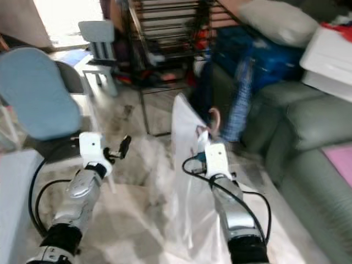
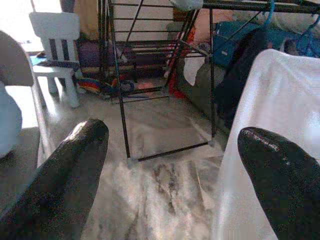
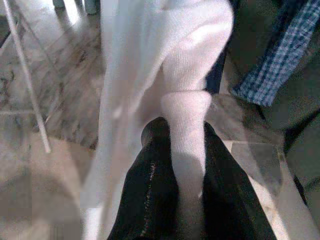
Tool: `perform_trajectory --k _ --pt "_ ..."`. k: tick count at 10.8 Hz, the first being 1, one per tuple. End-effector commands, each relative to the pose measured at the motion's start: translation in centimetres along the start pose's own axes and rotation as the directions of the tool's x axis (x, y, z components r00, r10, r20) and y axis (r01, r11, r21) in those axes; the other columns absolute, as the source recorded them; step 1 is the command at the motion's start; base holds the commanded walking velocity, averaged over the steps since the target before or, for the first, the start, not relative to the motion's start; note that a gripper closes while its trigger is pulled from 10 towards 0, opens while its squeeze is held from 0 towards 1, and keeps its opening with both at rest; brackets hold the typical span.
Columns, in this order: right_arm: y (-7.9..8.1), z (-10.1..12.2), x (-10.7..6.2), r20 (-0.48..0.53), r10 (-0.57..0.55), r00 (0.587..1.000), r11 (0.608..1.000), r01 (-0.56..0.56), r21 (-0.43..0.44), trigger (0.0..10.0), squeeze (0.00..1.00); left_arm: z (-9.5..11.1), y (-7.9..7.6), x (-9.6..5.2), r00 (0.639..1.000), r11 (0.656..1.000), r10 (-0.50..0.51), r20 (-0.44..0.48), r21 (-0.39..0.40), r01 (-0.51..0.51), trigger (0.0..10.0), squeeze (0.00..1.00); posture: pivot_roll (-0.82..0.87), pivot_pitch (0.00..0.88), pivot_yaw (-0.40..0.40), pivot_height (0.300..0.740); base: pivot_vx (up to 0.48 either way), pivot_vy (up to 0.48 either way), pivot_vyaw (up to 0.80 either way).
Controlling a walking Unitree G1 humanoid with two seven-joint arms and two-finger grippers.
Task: Hang hanger
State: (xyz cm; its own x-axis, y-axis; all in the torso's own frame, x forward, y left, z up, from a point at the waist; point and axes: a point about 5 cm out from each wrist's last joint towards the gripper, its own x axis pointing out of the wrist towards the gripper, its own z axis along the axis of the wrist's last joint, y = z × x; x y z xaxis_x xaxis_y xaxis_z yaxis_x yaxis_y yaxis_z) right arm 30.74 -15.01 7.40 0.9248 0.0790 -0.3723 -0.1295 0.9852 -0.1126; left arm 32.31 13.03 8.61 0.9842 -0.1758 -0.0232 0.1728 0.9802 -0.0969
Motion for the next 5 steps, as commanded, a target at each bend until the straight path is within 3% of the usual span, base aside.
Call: perform_trajectory --k 1,5 --pt "-0.63 1.12 0.14 0.039 -0.018 0.999 1.000 0.018 0.001 10.0 0.00 0.44 -0.64 0.35 1.000 1.000 -0.024 0.008 0.010 0.024 10.0 0.00 -0.23 0.000 0.034 0.740 0.465 0.000 0.00" --pt "-0.89 1.14 0.35 0.029 -0.033 0.999 0.999 0.033 -0.001 10.0 0.00 0.20 -1.03 0.31 1.000 0.999 -0.029 -0.007 0.017 0.029 10.0 0.00 -0.23 0.000 0.037 0.740 0.480 0.000 0.00"
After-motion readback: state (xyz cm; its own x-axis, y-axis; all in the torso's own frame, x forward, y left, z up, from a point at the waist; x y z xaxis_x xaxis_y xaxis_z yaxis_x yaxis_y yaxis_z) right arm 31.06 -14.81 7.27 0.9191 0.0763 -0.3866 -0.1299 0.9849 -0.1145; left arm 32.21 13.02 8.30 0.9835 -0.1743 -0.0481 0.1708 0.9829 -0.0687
